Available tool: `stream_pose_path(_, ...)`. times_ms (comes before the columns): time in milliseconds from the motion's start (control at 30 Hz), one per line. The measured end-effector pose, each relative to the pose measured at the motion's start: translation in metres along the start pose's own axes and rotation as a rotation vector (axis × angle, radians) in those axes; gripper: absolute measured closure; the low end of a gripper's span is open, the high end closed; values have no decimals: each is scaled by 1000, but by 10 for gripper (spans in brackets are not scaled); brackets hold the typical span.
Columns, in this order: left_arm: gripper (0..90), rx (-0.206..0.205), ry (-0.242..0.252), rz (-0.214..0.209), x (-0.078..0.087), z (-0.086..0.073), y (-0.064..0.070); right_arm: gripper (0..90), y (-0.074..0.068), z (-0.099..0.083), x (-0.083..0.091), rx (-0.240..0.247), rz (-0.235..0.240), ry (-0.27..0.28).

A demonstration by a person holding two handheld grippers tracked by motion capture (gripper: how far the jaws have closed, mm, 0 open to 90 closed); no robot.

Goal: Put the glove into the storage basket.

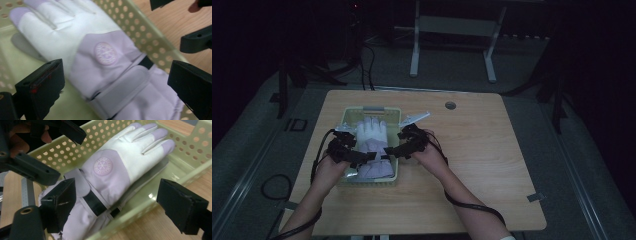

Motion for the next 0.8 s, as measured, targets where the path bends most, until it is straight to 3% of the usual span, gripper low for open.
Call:
stream_pose_path(167, 15, -15, 48, -35, -1, 6, 13, 151, 5, -3, 8, 10, -7, -1)
stream_pose_path(300, 15, -52, 134, -73, -1, 11, 28, 140, 10, -6, 16, 21, -17, 3)
stream_pose_path(367, 15, -77, 175, -112, -1, 16, 40, 140, 13, -10, 20, 31, -21, 3)
stream_pose_path(533, 15, -105, 192, -134, -4, 21, 58, 139, 24, -20, 28, 43, -41, -6)
stream_pose_path(767, 15, -193, 194, -180, -15, 33, 99, 137, 36, -35, 44, 35, -65, 1)
stream_pose_path(800, 15, -193, 194, -180, -15, 33, 99, 137, 39, -38, 49, 40, -74, 12)
Point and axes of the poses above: each handheld gripper's, and its own axes: x roughly backward along the jaws, z roughly out of its top, y roughly to its right, the point moved 4 cm from there along -x, roughly forward along the jaws, and after that the axes turned 13 degrees about -x, right-handed, at the moved point
